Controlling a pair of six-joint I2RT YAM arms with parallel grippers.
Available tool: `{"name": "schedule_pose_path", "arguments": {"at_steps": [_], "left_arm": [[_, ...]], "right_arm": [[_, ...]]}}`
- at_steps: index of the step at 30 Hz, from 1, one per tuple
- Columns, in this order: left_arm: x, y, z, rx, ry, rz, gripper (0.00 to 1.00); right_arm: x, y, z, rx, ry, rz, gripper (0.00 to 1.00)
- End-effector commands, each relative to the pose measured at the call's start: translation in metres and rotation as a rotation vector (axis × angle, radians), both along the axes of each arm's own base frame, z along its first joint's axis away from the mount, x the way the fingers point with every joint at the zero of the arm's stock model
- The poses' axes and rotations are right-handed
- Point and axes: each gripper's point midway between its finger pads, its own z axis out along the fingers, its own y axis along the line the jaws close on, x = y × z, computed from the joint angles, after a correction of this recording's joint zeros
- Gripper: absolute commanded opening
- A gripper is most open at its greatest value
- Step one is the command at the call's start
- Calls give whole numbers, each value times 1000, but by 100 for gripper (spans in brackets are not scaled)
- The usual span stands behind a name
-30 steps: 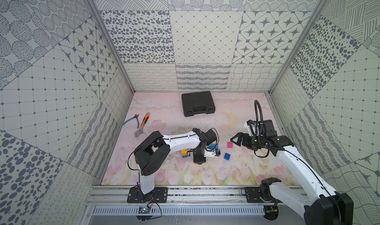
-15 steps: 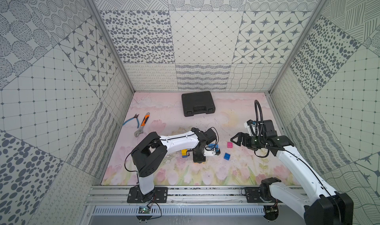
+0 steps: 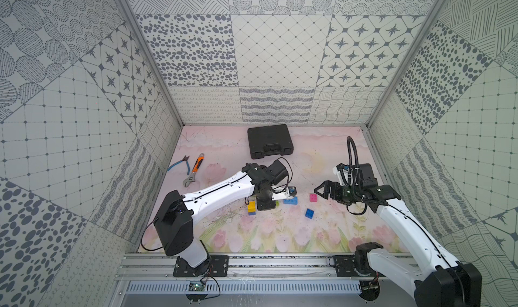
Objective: Assemble a spoon with lego
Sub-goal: Pick up the lego brick from the center of the board, then assemble the lego brick with the lego brick.
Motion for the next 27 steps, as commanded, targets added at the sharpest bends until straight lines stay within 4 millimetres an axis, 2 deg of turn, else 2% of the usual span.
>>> {"name": "schedule_pose_path", "arguments": {"at_steps": [1,11,17,27], "left_arm": [[-11,49,5,103,35,36,23],[-13,70,-3,112,33,75,23],[-8,71,-8,117,17,64,24],[8,62,-11,104,4,61,23]], "right_arm": [[5,0,-1,1,-22,0,98],[4,2,0,11,-25,11,98],[4,3,0,17,-22,18,98],[4,6,-2,32,-16,28,98]]}}
